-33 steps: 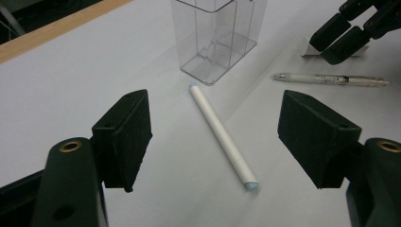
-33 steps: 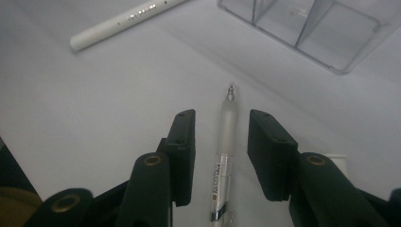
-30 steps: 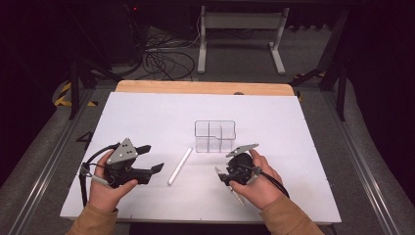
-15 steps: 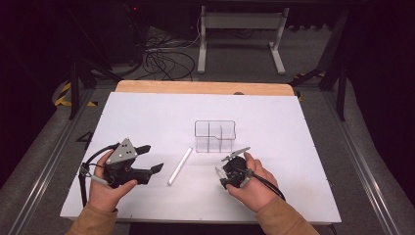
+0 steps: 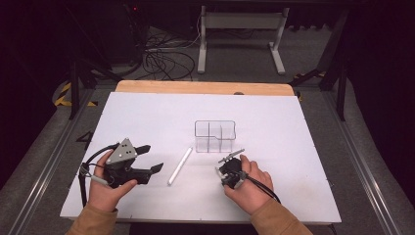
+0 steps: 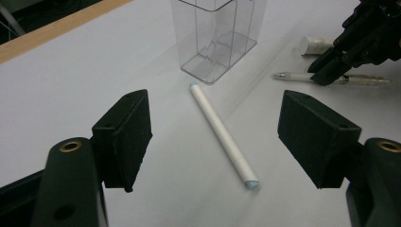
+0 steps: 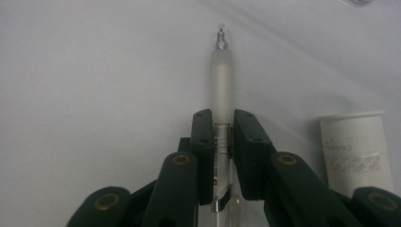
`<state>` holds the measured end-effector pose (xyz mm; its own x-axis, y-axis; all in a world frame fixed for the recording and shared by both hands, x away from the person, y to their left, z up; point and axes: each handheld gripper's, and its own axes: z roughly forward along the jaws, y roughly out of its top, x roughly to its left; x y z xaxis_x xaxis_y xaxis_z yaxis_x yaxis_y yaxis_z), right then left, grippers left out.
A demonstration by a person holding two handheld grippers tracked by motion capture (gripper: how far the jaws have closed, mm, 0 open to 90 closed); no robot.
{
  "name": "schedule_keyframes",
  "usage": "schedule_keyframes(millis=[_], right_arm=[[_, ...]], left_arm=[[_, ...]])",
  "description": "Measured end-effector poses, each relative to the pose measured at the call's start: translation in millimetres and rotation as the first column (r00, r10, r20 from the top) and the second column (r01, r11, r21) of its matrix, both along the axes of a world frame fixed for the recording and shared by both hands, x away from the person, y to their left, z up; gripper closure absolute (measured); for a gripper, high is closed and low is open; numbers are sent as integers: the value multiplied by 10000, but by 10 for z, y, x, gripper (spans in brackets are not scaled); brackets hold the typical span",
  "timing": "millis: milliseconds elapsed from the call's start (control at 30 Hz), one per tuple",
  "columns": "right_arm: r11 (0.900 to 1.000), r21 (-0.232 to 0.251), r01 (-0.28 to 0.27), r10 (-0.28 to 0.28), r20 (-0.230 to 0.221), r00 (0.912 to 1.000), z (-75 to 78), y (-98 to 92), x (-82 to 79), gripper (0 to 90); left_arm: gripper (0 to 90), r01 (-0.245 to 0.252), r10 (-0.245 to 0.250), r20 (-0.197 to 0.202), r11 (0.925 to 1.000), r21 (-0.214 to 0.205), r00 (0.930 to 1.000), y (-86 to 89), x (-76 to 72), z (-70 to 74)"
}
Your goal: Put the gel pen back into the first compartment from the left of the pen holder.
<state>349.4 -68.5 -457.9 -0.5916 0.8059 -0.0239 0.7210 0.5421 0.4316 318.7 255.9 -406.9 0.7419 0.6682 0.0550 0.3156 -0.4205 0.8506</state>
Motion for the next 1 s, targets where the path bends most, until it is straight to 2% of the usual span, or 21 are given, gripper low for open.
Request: schedule_keyframes(millis=[233,667,833,900,1000], right_arm=[[9996,-31,281,-281,54,9996,-4,21,-10,800],[9998,20,217,-217,31,9998,-3,10,-6,801],[9993,341,136,-144,257,9996,36,-5,-19,801],[9967,808,-29,-15,544,9985,120,-31,-23,801],[9939,1091,-136,31,957,9954,221,-68,-21,801]], left_arm=[[274,-1,1,8,10000,1,10000,0,-2,0],[274,-3,3,-2,10000,-3,10000,3,-2,3],[274,-24,24,21,10000,-28,10000,12,-4,7],[274,-22,22,17,10000,-54,10000,15,-4,7],[275,-23,23,18,10000,-39,10000,10,-5,6]])
